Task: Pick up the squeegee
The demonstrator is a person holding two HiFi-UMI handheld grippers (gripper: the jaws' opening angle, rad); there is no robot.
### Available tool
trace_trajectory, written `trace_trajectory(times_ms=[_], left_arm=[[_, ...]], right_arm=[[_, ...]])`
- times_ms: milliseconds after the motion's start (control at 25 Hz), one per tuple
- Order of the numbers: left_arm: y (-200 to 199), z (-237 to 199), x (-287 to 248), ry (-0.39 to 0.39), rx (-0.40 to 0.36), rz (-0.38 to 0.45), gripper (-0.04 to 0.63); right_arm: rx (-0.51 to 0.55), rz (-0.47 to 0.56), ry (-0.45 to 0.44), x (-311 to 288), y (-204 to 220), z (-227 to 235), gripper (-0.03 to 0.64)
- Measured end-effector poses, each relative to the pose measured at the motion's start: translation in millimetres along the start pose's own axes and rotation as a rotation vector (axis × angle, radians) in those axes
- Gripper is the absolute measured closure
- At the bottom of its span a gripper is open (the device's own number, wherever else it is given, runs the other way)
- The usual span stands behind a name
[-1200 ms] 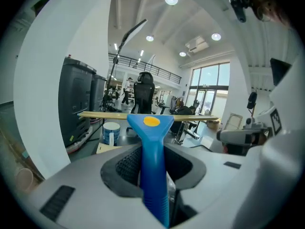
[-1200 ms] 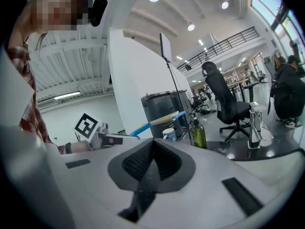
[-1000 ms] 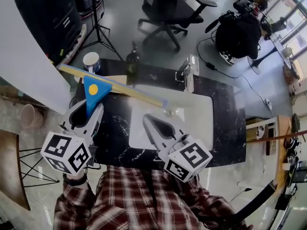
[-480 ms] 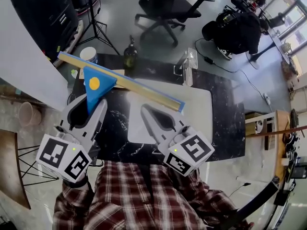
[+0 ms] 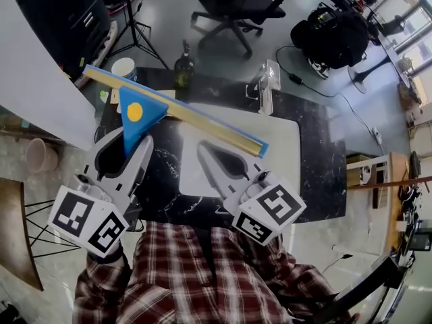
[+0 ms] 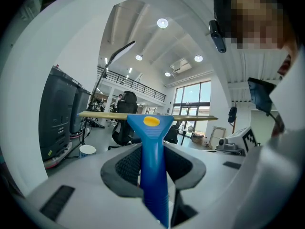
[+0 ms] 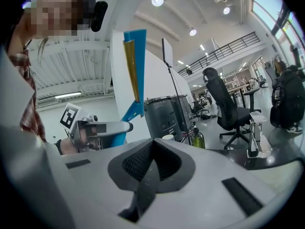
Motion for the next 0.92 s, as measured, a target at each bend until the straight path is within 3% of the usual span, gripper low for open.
trace_trajectory(times_ms=[720, 920], left_arm=[[-0.9, 10.2, -1.1, 0.005, -0.009, 0.0, 0.458], [-4.3, 5.6, 14.8, -0.041, -0.005, 0.0, 0.457]], right_arm=[[0.005, -0.004, -0.008, 1.0, 1.1, 1.3, 0.606], [0.015, -0.001, -0.061, -13.2, -4.1, -7.1, 0.606]])
Point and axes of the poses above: the fingertips, and each gripper's own axes: x backward along the fingers, z to its right, y out of its underside, the point moved 8 cm from there along x, backward along the fingers, and after that the axes turned 15 degrees about -z, right-handed, at the moved point
